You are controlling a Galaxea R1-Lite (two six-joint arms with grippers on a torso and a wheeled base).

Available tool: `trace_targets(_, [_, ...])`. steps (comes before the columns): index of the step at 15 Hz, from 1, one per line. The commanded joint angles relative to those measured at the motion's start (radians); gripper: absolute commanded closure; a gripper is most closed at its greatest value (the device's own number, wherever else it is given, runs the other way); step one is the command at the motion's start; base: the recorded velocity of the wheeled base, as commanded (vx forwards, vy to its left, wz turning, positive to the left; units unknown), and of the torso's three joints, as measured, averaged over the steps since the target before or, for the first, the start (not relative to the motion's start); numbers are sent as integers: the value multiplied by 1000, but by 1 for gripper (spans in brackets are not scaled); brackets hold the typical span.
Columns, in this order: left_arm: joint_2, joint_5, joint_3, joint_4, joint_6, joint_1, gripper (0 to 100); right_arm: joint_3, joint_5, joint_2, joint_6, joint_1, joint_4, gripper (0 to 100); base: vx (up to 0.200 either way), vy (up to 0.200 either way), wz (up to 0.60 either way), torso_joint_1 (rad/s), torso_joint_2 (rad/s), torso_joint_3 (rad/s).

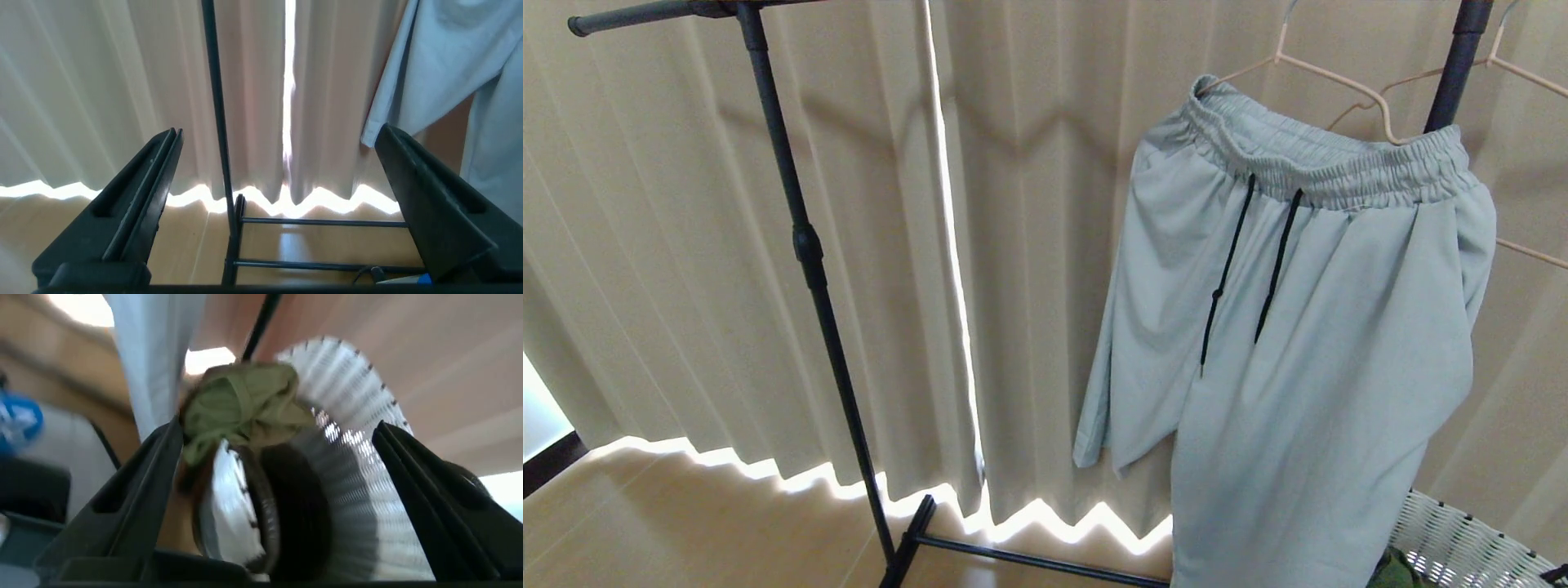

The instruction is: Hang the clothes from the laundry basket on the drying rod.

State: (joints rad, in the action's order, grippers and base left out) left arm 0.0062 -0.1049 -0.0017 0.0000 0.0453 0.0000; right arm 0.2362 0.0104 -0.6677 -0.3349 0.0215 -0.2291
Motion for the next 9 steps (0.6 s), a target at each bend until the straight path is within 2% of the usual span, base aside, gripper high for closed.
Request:
trace_targets(1, [1,1,0,0,2,0,0,115,60,-466,-84,2,76,0,0,0,0,0,0,0])
trace_targets(3, [1,1,0,0,2,0,0,150,86,-609,-124,3,82,0,0,0,0,0,0,0])
trace_targets(6, [1,-1,0,0,2,0,0,150,82,-724,-167,17,85,0,0,0,0,0,0,0])
trace_targets(9, [1,-1,0,0,2,0,0,129,77,-843,-170,40,169,0,0,0,0,0,0,0])
